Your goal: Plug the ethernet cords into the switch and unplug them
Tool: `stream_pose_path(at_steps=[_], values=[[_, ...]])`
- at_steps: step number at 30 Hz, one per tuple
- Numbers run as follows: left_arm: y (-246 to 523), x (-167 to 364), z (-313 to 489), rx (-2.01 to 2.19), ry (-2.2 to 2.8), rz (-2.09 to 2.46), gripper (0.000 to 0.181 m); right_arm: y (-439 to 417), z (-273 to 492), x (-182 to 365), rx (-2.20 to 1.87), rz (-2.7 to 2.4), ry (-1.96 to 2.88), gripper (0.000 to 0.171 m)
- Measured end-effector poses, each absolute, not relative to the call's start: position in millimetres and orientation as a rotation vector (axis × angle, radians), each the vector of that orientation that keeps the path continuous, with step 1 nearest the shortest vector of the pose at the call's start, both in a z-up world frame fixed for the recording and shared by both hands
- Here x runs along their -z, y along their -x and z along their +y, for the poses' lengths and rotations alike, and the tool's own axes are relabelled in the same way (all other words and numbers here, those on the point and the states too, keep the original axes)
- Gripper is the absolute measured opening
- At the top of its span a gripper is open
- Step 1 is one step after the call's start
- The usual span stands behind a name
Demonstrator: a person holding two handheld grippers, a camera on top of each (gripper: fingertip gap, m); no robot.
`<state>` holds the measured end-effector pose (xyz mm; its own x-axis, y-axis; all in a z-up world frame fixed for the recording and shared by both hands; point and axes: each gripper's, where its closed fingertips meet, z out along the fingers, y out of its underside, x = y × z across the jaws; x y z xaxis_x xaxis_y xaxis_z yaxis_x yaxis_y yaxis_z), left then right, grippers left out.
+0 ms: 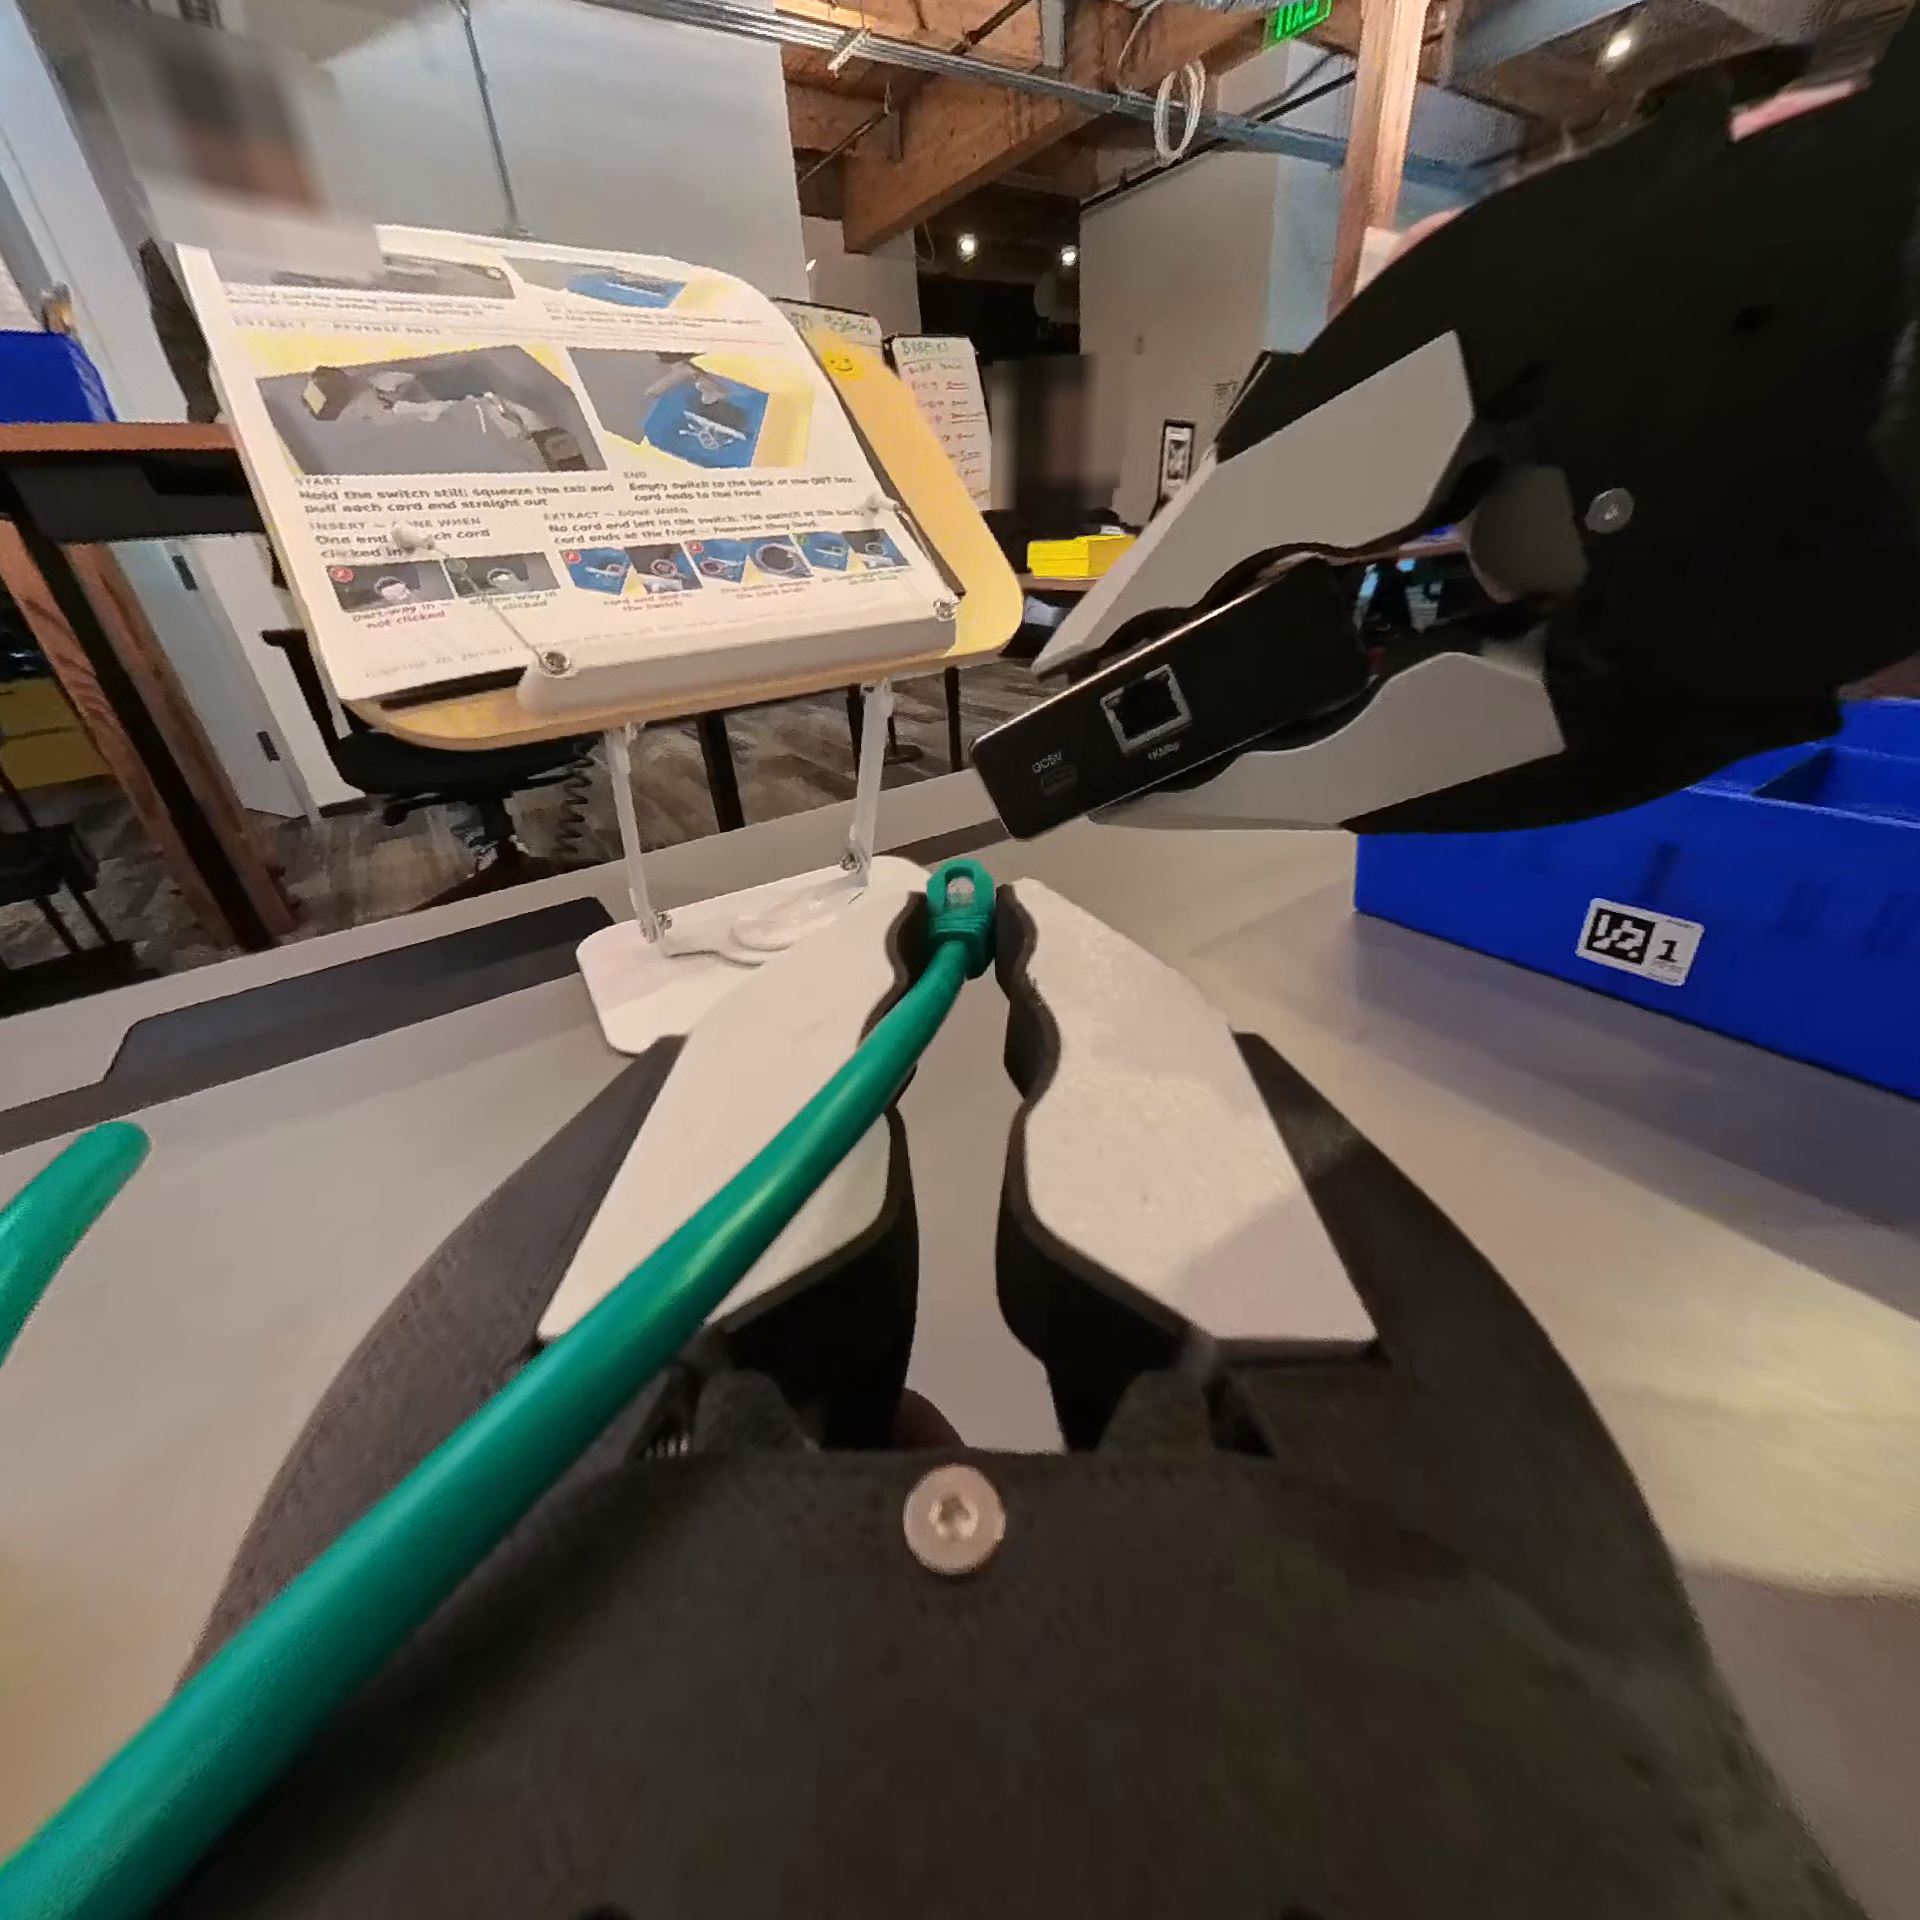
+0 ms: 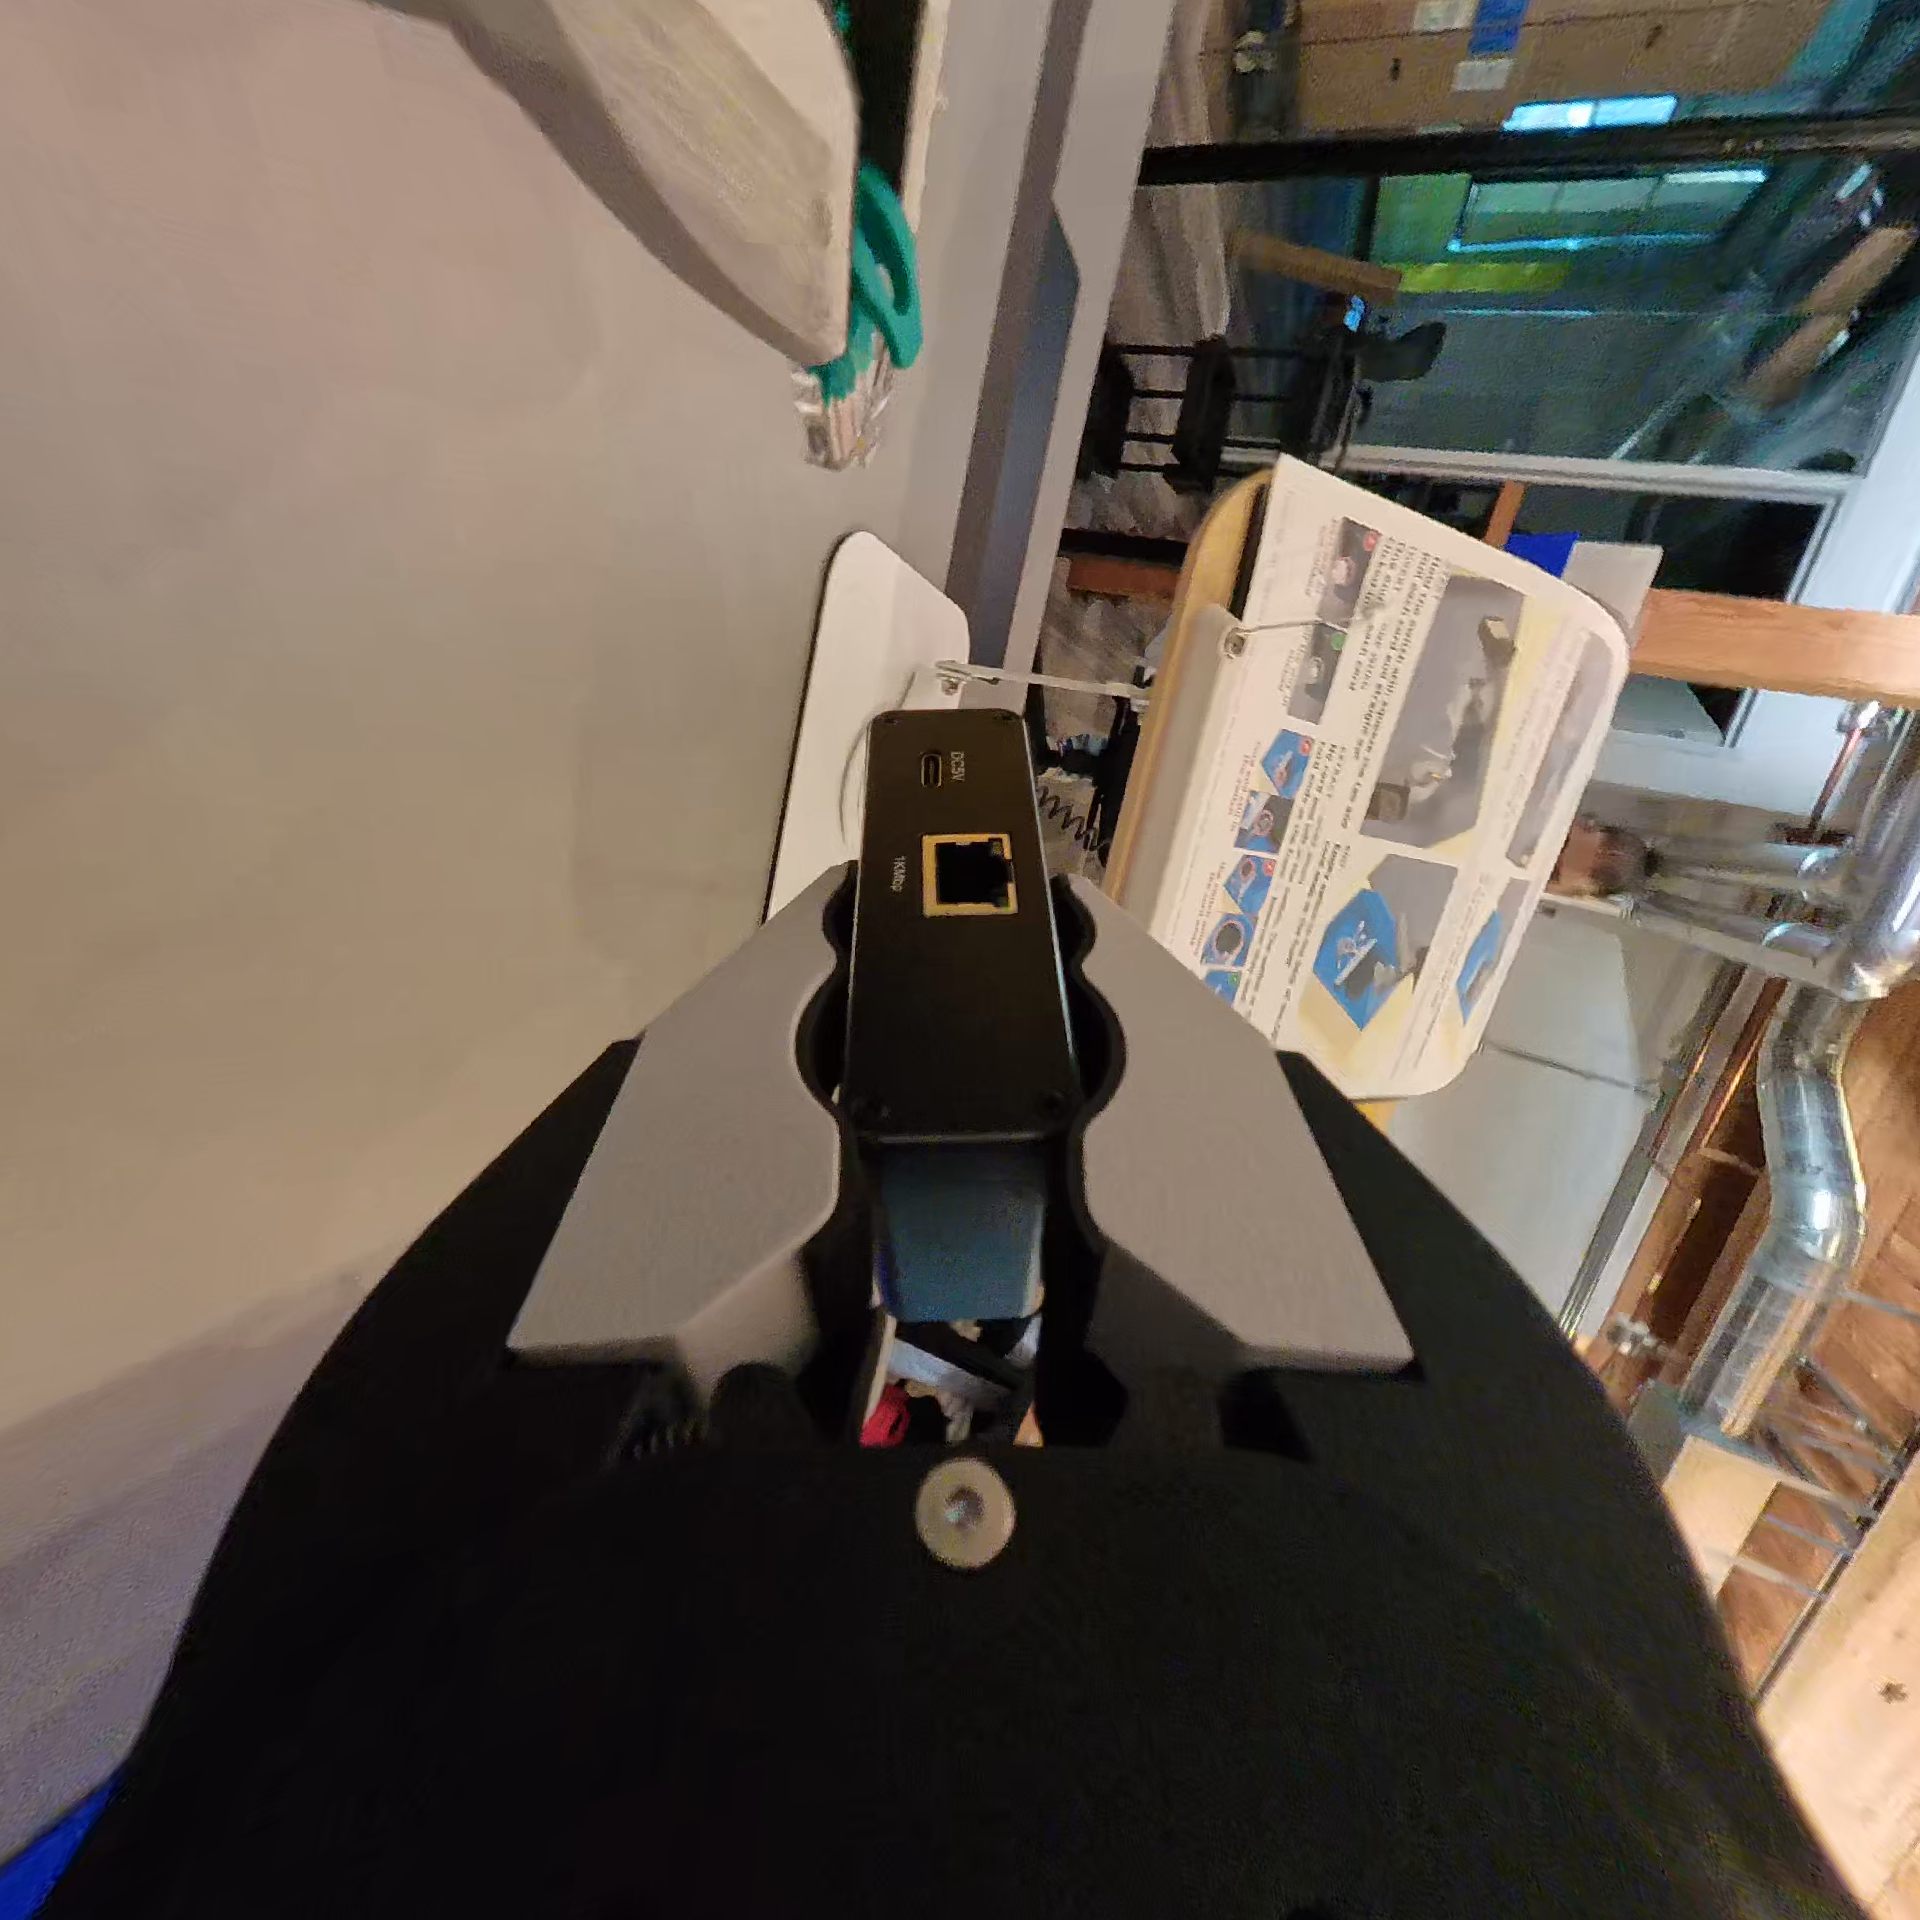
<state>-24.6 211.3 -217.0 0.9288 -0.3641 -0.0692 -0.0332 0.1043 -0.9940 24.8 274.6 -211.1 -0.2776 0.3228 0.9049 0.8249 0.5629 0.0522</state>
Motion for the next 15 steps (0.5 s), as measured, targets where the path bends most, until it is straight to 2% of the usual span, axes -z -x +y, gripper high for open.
stream_pose_path(at_steps=[15], values=[[-20.1, 161.7, 193.5, 0.488, 1.382, 0.393, 0.012, -41.9, 258.5, 178.0, 0.616, -1.56, 1.01, 0.031]])
